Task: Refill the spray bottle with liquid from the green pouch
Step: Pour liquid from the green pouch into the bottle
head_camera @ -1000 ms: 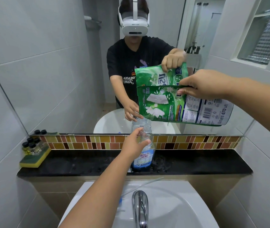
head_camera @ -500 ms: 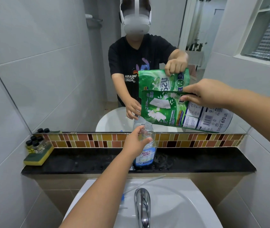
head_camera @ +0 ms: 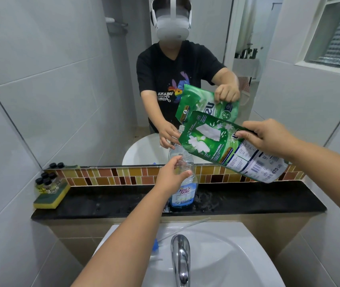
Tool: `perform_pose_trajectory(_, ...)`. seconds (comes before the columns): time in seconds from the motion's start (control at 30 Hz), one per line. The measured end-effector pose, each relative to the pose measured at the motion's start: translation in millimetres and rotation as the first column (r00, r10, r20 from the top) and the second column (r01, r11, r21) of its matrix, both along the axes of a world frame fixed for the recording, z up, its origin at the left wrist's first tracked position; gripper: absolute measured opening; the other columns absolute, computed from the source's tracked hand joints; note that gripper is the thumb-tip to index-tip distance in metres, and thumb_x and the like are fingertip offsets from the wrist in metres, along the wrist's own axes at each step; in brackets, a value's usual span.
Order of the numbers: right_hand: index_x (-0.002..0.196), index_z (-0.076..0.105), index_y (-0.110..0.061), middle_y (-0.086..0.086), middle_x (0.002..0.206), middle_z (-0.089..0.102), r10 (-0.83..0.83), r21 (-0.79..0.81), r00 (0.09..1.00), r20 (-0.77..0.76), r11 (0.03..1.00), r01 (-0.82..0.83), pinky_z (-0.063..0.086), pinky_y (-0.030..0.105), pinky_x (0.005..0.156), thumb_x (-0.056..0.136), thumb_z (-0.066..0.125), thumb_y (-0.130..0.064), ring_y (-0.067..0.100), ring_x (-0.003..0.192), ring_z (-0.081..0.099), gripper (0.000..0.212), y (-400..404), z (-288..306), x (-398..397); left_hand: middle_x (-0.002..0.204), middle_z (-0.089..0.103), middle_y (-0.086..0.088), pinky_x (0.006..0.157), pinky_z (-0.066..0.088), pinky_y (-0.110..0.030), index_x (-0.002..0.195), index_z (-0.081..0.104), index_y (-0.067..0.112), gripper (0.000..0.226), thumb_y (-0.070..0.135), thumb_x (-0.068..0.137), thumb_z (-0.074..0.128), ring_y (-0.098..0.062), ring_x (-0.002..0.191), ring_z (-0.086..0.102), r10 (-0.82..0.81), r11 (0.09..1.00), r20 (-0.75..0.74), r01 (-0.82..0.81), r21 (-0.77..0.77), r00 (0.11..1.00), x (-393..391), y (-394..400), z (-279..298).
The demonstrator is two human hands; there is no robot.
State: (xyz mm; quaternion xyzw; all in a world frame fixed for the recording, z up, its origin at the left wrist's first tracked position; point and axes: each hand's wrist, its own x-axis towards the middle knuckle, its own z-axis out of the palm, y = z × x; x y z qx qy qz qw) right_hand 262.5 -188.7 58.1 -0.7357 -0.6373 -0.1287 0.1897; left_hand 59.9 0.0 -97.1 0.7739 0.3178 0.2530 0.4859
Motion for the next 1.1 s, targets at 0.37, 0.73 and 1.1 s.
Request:
perform_pose_trajectory(0.37, 0.087, 0.066, -0.011, 0.001, 0.061, 0.066, -0.042, 0.125, 0.976, -0.215, 0.99, 0.07, 0.047, 0.04, 0.047, 0.087, 0.04, -0.058, 0.017, 0.051, 0.057, 0.053, -7, -47, 3, 0.129, 0.055, 0.009, 0.086, 0.038, -0.031, 0.139, 0.044, 0.034, 0.063, 0.038, 0.083, 0.074, -0.009, 0.117, 0.047, -0.018, 1.0, -0.007, 0.018, 0.006, 1.0, 0, 5, -1)
perform_pose_trajectory(0.73, 0.069, 0.056, -0.019, 0.0, 0.053, 0.058, -0.014, 0.275, 0.938, -0.345, 0.954, 0.116, 0.032, 0.021, 0.043, 0.091, 0.049, -0.043, 0.013, 0.047, 0.05, 0.033, -8, -75, -6, 0.117, 0.052, 0.021, 0.079, 0.04, -0.029, 0.135, 0.044, 0.042, 0.063, 0.043, 0.08, 0.075, -0.006, 0.115, 0.046, -0.017, 1.0, -0.03, 0.017, -0.01, 0.999, 0, 8, -4)
perform_pose_trajectory(1.1, 0.067, 0.05, -0.034, -0.008, 0.057, 0.061, 0.014, 0.298, 0.926, -0.378, 0.949, 0.107, 0.035, 0.015, 0.043, 0.091, 0.051, -0.041, 0.009, 0.056, 0.057, 0.025, -12, -75, -8, 0.132, 0.055, 0.011, 0.083, 0.04, -0.03, 0.138, 0.043, 0.037, 0.066, 0.043, 0.08, 0.075, -0.009, 0.121, 0.048, -0.031, 1.0, -0.044, 0.031, 0.0, 0.999, -2, 12, -2)
